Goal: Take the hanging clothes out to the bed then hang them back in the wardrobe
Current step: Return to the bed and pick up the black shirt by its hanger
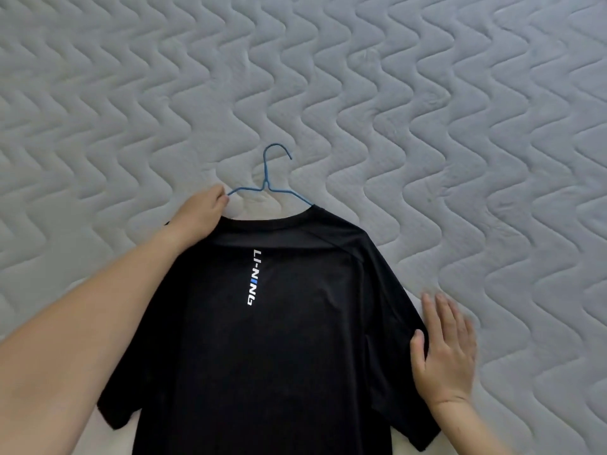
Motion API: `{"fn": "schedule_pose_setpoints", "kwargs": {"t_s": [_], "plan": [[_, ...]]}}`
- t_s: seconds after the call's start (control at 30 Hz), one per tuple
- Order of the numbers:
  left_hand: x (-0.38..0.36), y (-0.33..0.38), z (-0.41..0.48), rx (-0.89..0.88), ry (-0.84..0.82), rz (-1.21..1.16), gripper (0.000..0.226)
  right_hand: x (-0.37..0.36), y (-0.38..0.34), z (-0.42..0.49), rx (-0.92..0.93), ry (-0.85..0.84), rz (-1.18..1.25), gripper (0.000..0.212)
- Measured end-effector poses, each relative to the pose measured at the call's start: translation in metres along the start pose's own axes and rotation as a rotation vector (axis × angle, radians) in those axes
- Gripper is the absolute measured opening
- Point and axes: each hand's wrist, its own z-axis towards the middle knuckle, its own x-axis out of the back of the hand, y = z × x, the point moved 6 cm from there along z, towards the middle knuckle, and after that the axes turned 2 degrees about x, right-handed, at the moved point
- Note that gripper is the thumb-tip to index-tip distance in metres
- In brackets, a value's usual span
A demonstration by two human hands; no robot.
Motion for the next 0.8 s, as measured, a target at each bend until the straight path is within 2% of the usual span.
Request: {"fn": "schedule_pose_setpoints", "kwargs": {"t_s": [0.2,0.3,0.37,0.43,0.53,0.7,0.8], "plan": [[0.048,0.021,-0.068,0.021,-0.143,-0.298,0.024,0.011,-0.002,0.006,-0.051,-0.321,0.013,0.058],[0.086,0.050,-0.134,0.069,-0.266,-0.543,0.018,0.058,-0.012,0.007,-0.217,-0.413,0.403,0.043],[0.114,0.071,-0.186,0.108,-0.349,-0.704,0.017,0.107,-0.024,0.002,-0.325,-0.365,0.564,0.036],[0.141,0.092,-0.246,0.116,-0.442,-0.889,0.014,0.161,-0.046,-0.011,-0.301,-0.333,0.611,0.030],[0.184,0.125,-0.338,0.003,-0.529,-1.066,0.024,0.252,-0.084,-0.047,-0.238,-0.246,0.716,0.019],[0.249,0.162,-0.465,-0.155,-0.448,-1.174,0.027,0.363,-0.111,-0.137,-0.266,-0.070,0.882,0.025],[0.253,0.165,-0.521,-0.187,-0.399,-1.178,0.029,0.404,-0.110,-0.205,-0.344,0.082,0.971,0.025]]}}
